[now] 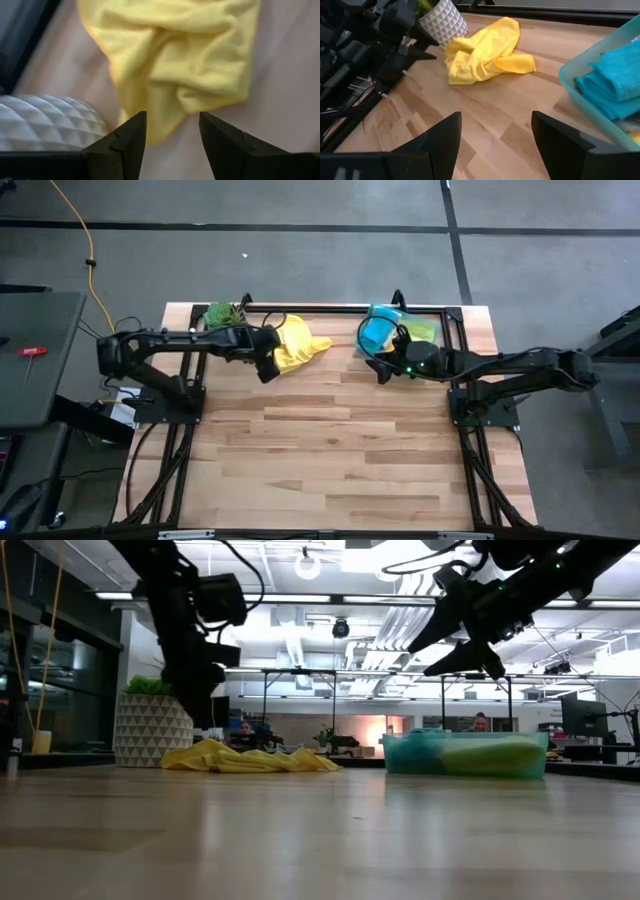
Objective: Fold microfiber towels
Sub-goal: Fold the yellow towel
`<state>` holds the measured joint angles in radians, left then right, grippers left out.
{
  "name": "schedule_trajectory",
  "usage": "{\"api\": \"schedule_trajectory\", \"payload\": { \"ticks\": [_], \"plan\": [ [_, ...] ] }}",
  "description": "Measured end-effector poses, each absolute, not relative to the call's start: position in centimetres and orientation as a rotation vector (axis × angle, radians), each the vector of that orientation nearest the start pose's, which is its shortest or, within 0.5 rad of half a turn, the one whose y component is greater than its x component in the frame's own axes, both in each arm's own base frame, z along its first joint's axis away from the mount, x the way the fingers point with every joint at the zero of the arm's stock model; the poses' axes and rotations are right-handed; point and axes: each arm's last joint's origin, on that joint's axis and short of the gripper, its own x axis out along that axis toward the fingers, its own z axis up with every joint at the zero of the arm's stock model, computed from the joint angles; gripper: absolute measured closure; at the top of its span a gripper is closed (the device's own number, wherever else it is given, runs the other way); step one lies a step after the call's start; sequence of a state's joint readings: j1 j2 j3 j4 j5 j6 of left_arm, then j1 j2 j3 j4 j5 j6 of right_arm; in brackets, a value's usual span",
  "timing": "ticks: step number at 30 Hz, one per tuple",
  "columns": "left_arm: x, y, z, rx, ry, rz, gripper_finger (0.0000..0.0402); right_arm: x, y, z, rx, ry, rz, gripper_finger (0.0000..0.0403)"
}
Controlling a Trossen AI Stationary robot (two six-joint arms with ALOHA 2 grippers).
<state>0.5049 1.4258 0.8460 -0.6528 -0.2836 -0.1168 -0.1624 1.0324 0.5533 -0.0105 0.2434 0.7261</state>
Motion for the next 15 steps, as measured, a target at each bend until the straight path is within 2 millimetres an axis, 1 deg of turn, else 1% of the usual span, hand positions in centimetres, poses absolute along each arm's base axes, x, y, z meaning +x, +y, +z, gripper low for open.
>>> {"api": "schedule_trajectory", "payload": {
  "ticks": [3,6,11,15],
  "plan": [
    [22.4,13.6,19.3,-0.146,1.268,0.769,0.0230,21.2,-4.2,22.5,0.683,0.320,-0.564,0.0170],
    [23.3,14.7,19.3,-0.112,1.338,0.787,0.0233,21.2,-4.2,22.5,0.696,0.314,-0.568,0.0170],
    [24.7,17.2,18.3,-0.144,1.486,0.794,0.0233,21.2,-4.2,22.5,0.700,0.310,-0.569,0.0170],
    [25.3,18.7,17.1,-0.186,1.585,0.785,0.0234,21.2,-4.2,22.5,0.711,0.307,-0.571,0.0170]
  ]
}}
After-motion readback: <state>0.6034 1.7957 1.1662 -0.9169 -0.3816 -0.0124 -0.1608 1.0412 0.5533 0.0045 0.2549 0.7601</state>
